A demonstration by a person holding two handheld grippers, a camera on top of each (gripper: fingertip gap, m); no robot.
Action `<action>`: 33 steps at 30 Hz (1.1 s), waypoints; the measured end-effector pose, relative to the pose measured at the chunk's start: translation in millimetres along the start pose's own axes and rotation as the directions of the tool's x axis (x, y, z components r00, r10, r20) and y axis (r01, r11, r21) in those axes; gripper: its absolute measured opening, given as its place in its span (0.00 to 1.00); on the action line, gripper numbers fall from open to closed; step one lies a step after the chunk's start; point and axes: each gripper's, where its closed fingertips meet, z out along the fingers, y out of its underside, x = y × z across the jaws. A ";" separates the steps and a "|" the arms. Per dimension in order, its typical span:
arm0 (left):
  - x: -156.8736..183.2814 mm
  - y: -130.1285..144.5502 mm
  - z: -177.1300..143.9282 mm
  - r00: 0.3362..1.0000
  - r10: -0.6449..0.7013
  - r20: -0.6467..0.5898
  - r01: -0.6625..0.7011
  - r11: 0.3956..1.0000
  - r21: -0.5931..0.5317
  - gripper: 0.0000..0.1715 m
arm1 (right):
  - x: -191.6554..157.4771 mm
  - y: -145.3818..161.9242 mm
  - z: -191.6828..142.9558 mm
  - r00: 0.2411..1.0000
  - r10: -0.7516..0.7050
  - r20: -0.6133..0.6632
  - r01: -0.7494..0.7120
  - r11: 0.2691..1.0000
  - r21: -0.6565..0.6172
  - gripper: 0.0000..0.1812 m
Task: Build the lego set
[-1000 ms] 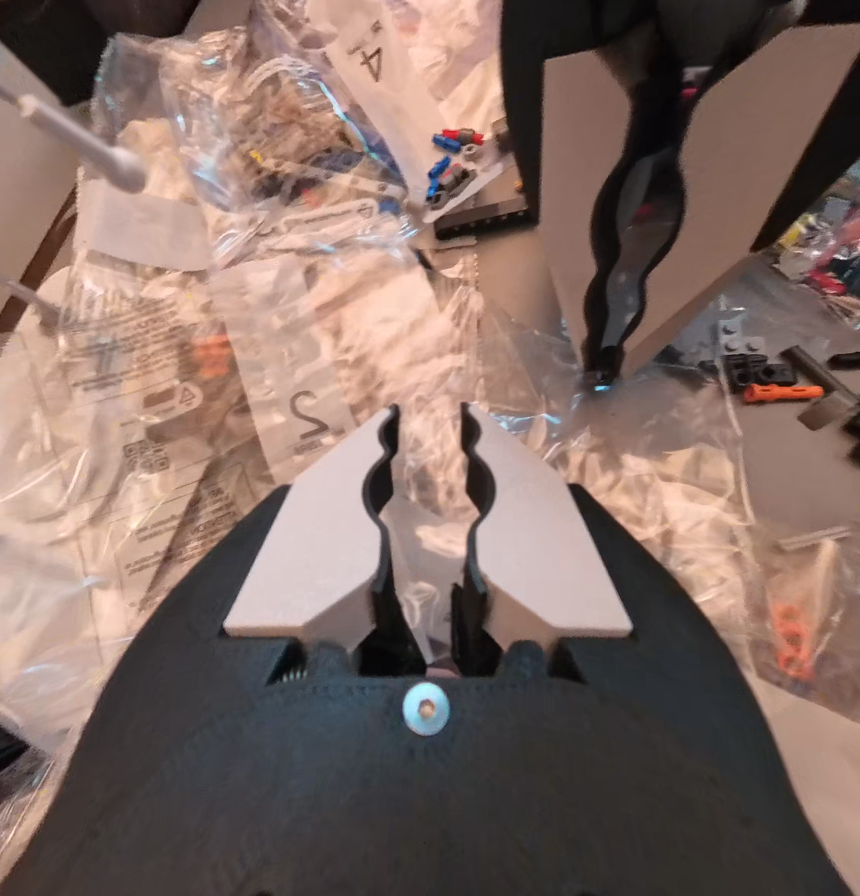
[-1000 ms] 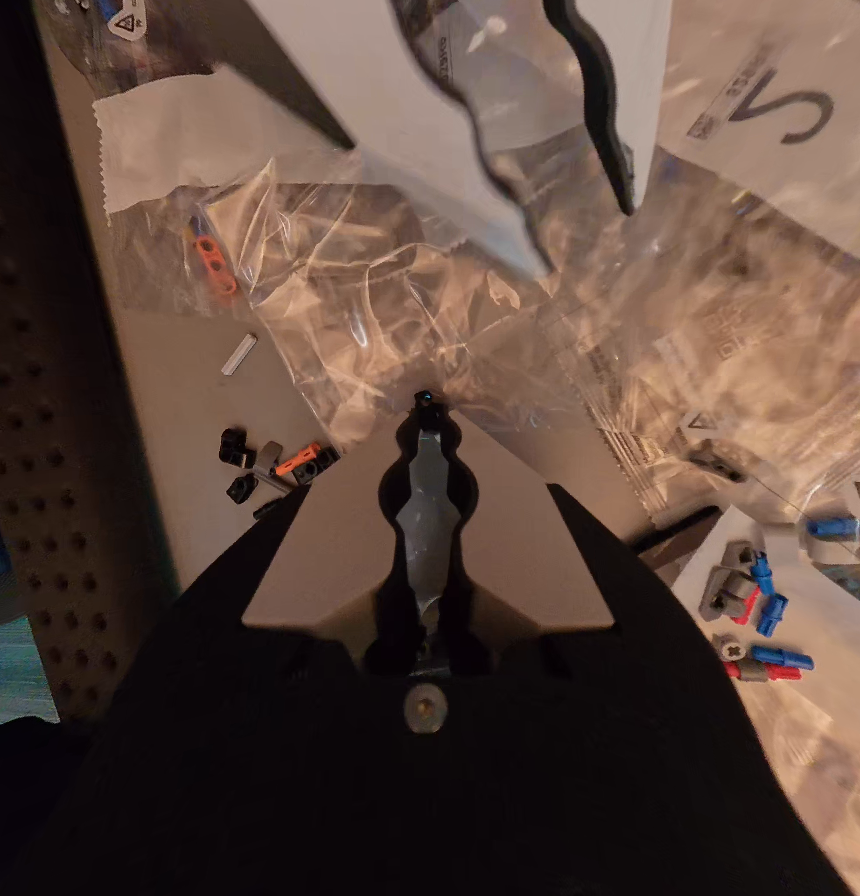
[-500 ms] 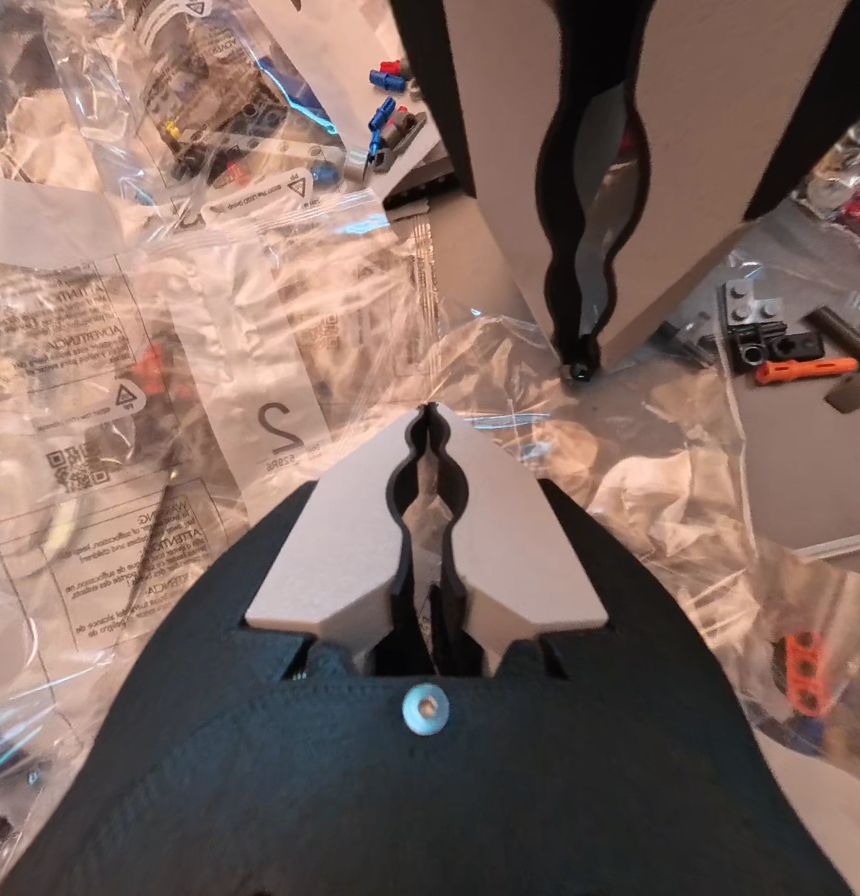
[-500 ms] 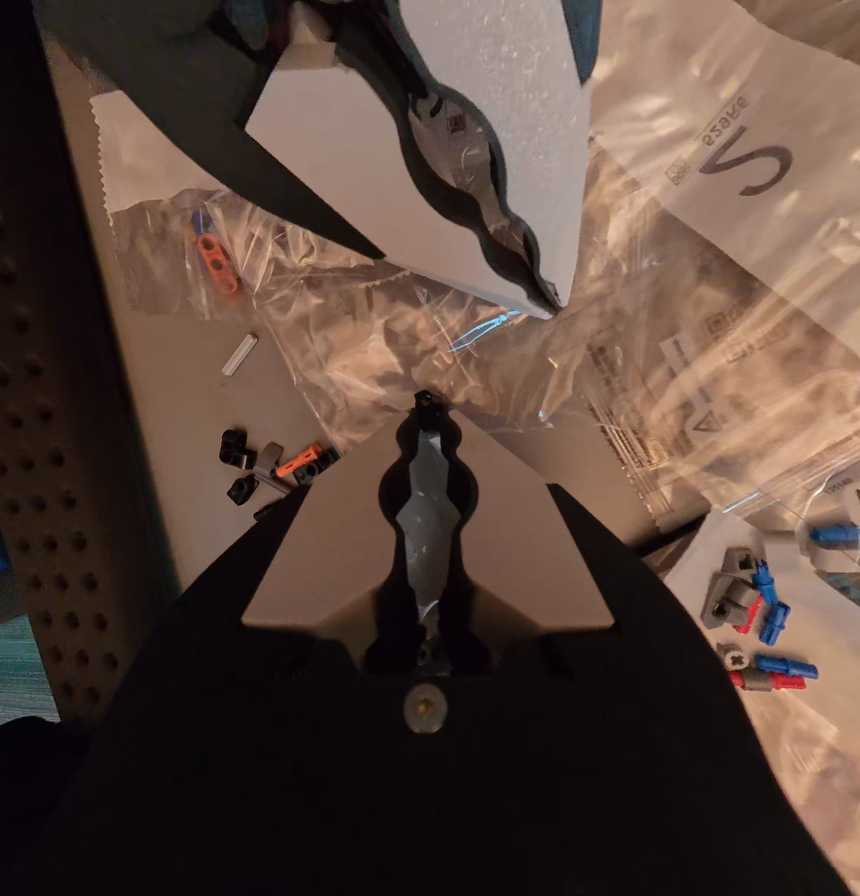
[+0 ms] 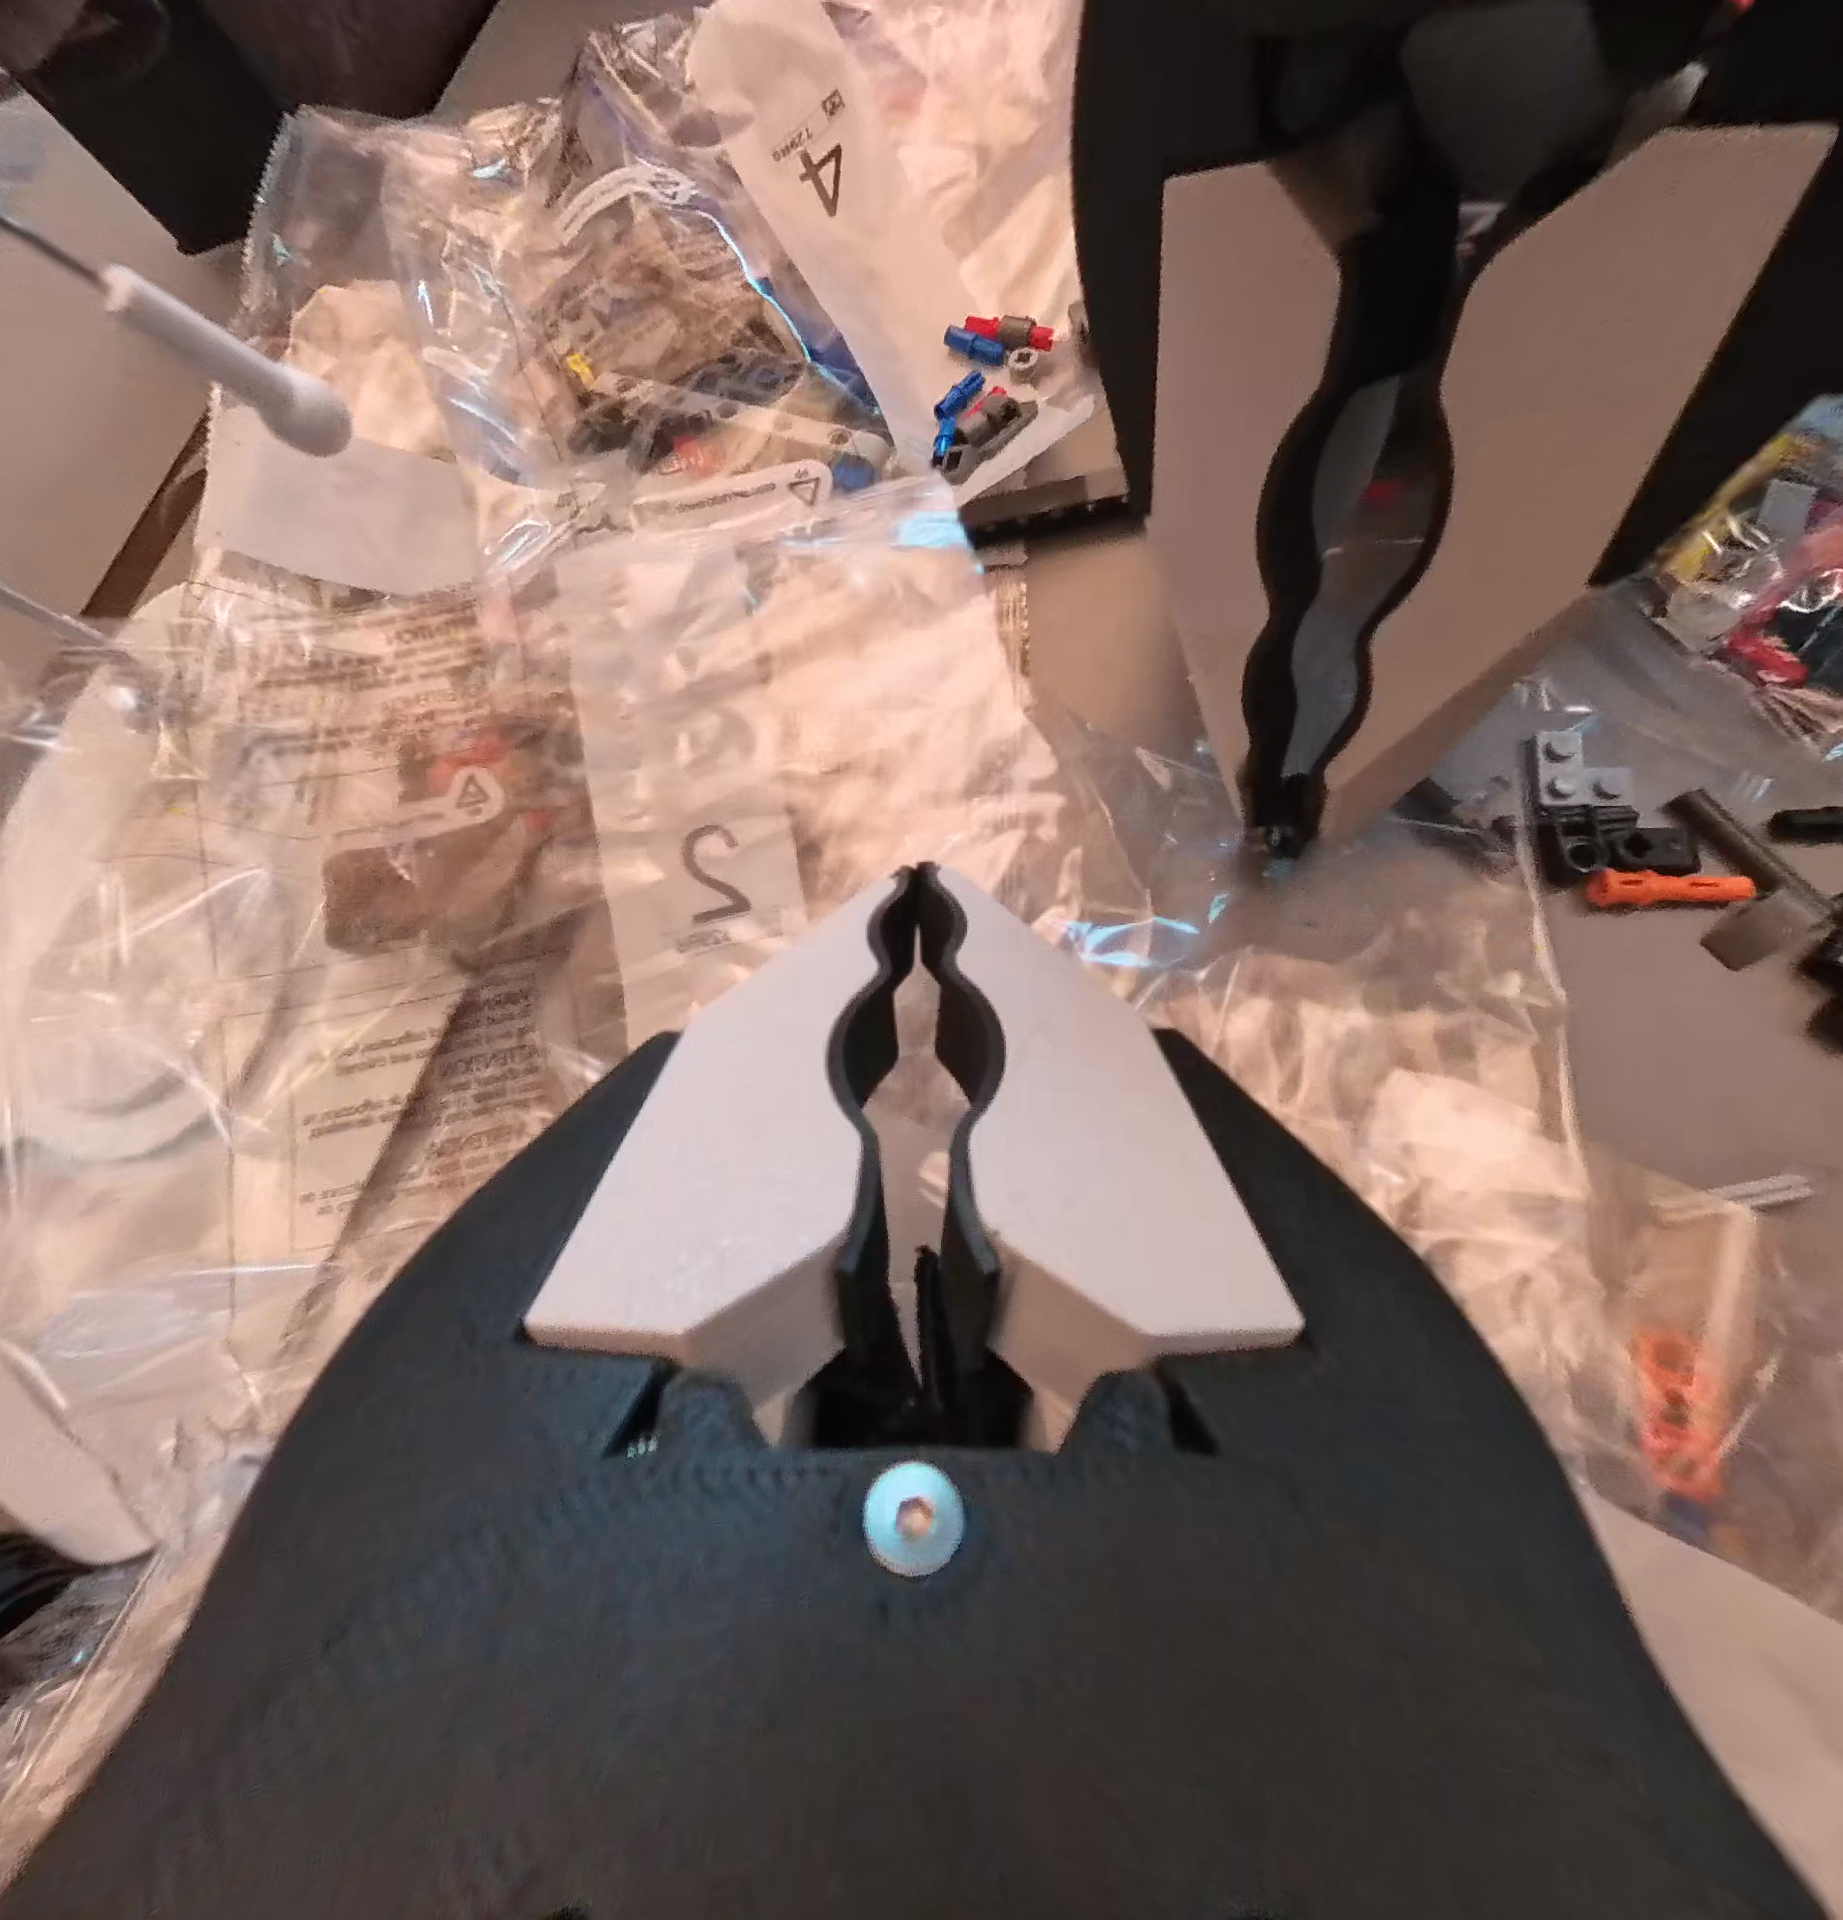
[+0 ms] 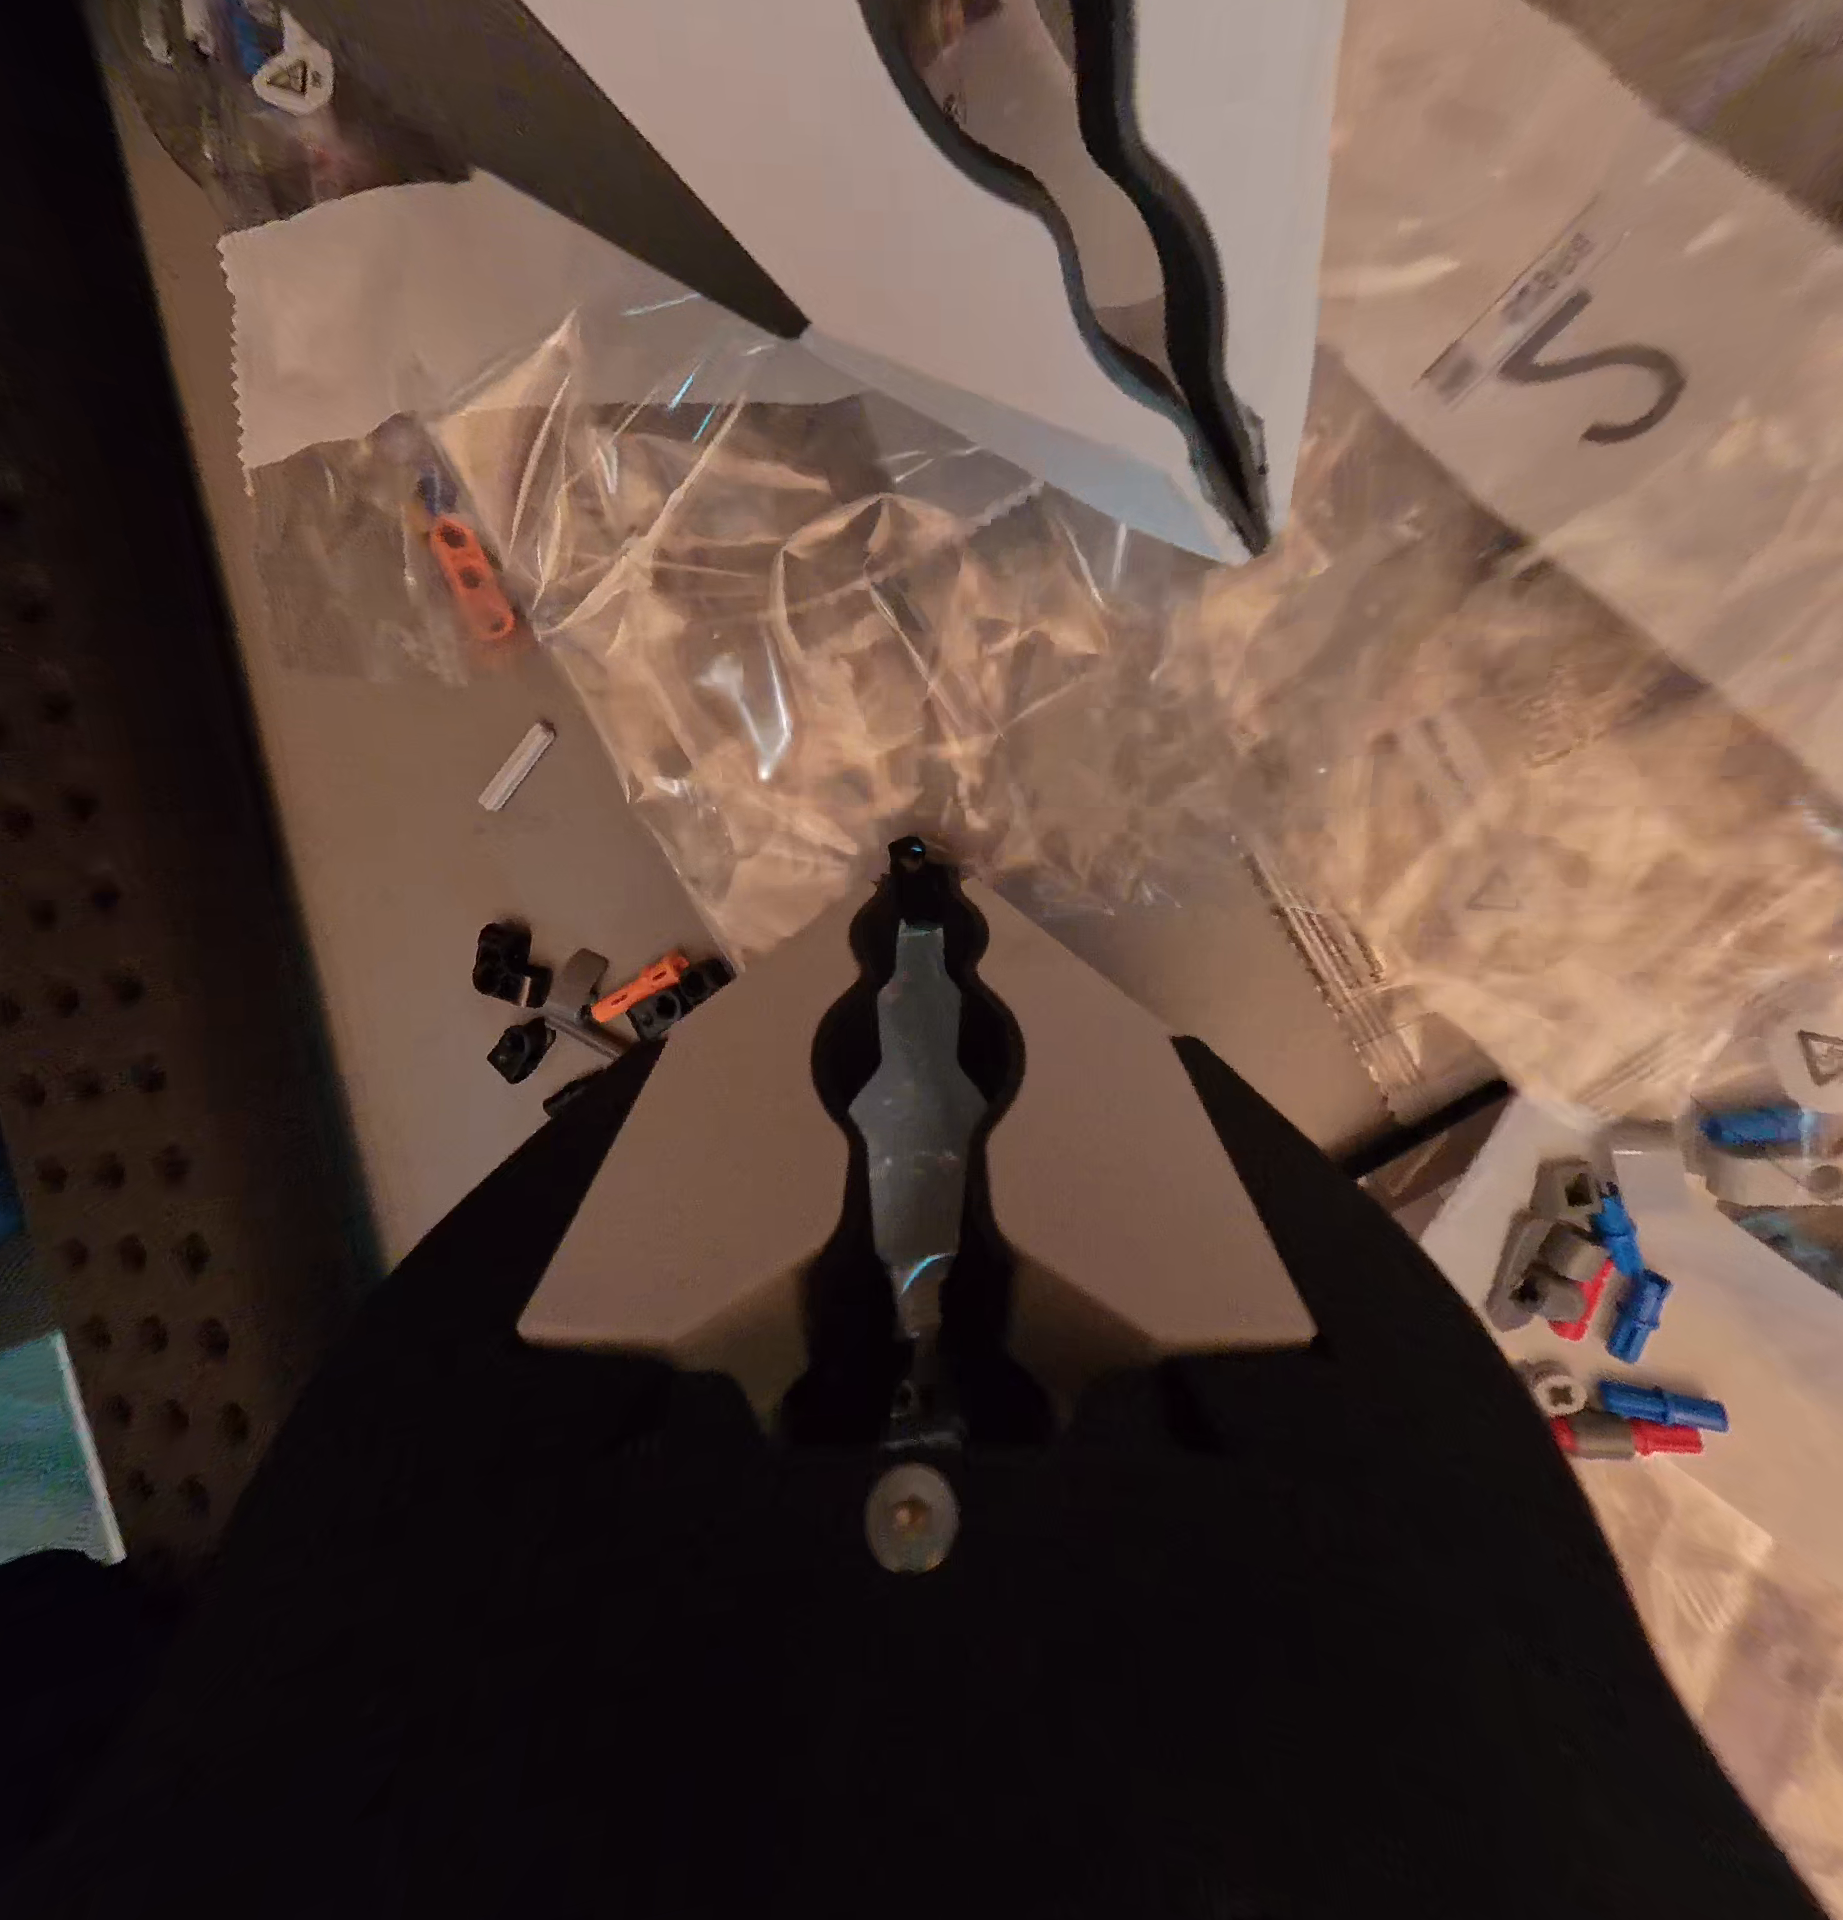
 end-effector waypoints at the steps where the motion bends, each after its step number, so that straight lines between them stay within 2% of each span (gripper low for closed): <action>1: 0.2 -1.4 -1.5 1.000 -0.005 -0.009 0.005 1.000 0.013 0.00 | 2.5 -2.4 -2.1 1.000 0.001 -0.015 -0.001 1.000 0.014 0.03; 5: -3.6 -2.6 -6.1 0.999 -0.031 -0.013 0.031 0.999 0.035 0.00 | 4.0 -4.6 -6.2 1.000 0.008 -0.022 -0.007 0.999 0.034 0.03; 10: 12.3 -3.9 -1.3 0.997 -0.016 -0.081 0.018 0.999 0.026 0.00 | 2.3 -1.2 -1.0 1.000 0.009 -0.006 -0.009 1.000 0.010 0.03; 12: 17.5 -1.6 5.3 0.997 0.018 -0.079 -0.018 1.000 0.000 0.14 | 1.6 0.0 1.1 1.000 0.007 -0.004 -0.007 1.000 -0.002 0.03; 13: 21.9 -2.4 6.8 0.995 0.032 -0.092 -0.032 0.999 -0.004 0.17 | 1.4 0.3 1.4 1.000 0.006 -0.003 -0.006 1.000 -0.004 0.03; 17: 24.2 1.3 12.3 0.993 0.103 -0.055 -0.106 0.993 -0.053 0.24 | 1.5 0.4 0.4 1.000 0.009 -0.002 -0.009 1.000 -0.002 0.03; 20: 22.8 7.9 17.9 0.991 0.126 -0.035 -0.128 0.988 -0.091 0.23 | 1.3 1.2 1.9 1.000 0.009 -0.001 -0.009 1.000 -0.008 0.03; 24: 22.1 9.6 20.0 0.992 0.117 -0.036 -0.120 0.988 -0.096 0.15 | 0.6 1.4 3.3 1.000 0.007 0.002 -0.007 1.000 -0.013 0.03; 28: 20.5 12.3 22.3 0.992 0.125 -0.024 -0.127 0.986 -0.110 0.01 | 0.8 1.7 3.2 1.000 0.010 0.004 -0.010 1.000 -0.012 0.03; 33: 19.7 12.7 22.8 0.993 0.115 -0.025 -0.117 0.987 -0.113 0.00 | 0.5 1.8 3.0 1.000 0.009 0.003 -0.009 1.000 -0.012 0.03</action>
